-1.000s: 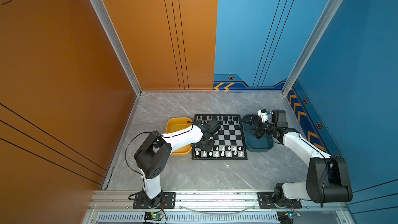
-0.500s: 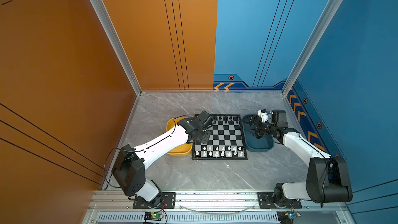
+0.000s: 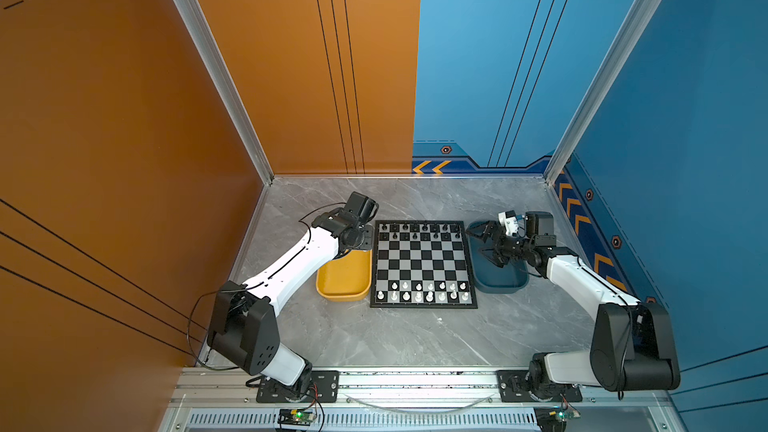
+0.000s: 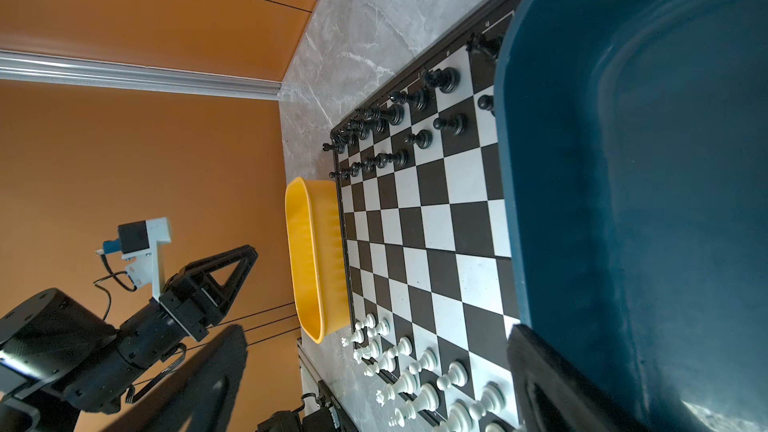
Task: Set up the chess pieces on the board
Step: 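Raise the left gripper and move it back over the yellow tray, then lower the open left gripper onto the last white pawn in the tray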
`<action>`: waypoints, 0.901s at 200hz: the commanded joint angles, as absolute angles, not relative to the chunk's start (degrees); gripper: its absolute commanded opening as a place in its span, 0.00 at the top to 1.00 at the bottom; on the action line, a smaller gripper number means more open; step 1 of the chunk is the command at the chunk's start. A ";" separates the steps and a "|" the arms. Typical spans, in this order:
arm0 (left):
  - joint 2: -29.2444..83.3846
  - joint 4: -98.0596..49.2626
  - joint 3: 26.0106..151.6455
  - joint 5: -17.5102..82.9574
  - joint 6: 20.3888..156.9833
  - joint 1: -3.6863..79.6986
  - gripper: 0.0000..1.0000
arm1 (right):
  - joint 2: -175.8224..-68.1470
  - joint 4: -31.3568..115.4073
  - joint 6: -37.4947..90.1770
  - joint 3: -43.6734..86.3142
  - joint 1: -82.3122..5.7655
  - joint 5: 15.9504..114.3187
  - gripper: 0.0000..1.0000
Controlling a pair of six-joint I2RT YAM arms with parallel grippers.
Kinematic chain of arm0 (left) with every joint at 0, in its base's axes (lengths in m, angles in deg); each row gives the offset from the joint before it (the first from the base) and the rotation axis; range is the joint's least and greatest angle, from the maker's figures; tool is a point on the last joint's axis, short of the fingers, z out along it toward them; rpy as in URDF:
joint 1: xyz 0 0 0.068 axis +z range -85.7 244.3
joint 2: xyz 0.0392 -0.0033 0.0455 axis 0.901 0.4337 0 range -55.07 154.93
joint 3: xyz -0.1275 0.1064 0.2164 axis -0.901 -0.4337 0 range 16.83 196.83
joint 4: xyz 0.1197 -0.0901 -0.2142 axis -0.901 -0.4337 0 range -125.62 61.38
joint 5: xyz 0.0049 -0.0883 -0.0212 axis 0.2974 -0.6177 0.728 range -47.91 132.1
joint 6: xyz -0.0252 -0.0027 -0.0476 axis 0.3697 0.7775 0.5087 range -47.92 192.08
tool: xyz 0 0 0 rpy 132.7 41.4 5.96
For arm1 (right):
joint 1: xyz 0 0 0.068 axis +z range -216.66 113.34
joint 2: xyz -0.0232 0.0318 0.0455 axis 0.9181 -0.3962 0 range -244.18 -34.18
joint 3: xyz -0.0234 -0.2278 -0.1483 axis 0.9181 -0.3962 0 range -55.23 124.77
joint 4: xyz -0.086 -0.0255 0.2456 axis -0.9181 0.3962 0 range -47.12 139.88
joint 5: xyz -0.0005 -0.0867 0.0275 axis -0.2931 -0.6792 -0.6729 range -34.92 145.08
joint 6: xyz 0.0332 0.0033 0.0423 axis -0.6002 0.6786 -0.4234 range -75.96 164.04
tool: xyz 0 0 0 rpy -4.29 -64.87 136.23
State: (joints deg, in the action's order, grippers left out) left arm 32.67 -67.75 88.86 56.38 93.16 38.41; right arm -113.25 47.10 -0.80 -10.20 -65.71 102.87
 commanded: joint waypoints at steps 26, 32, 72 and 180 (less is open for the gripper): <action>37.08 -62.12 86.86 55.02 93.48 43.38 0.58 | -113.72 46.56 -0.51 -10.64 -66.13 102.65 0.00; 37.59 -61.36 86.72 54.51 93.52 43.78 0.58 | -113.74 46.58 -0.49 -10.70 -66.13 102.56 0.00; 41.12 -57.52 86.35 52.13 93.27 45.00 0.59 | -114.03 46.68 -0.63 -10.32 -66.13 102.35 0.00; 47.97 -54.37 87.81 48.61 93.70 45.94 0.61 | -115.04 47.29 -0.66 -9.36 -65.87 102.02 0.00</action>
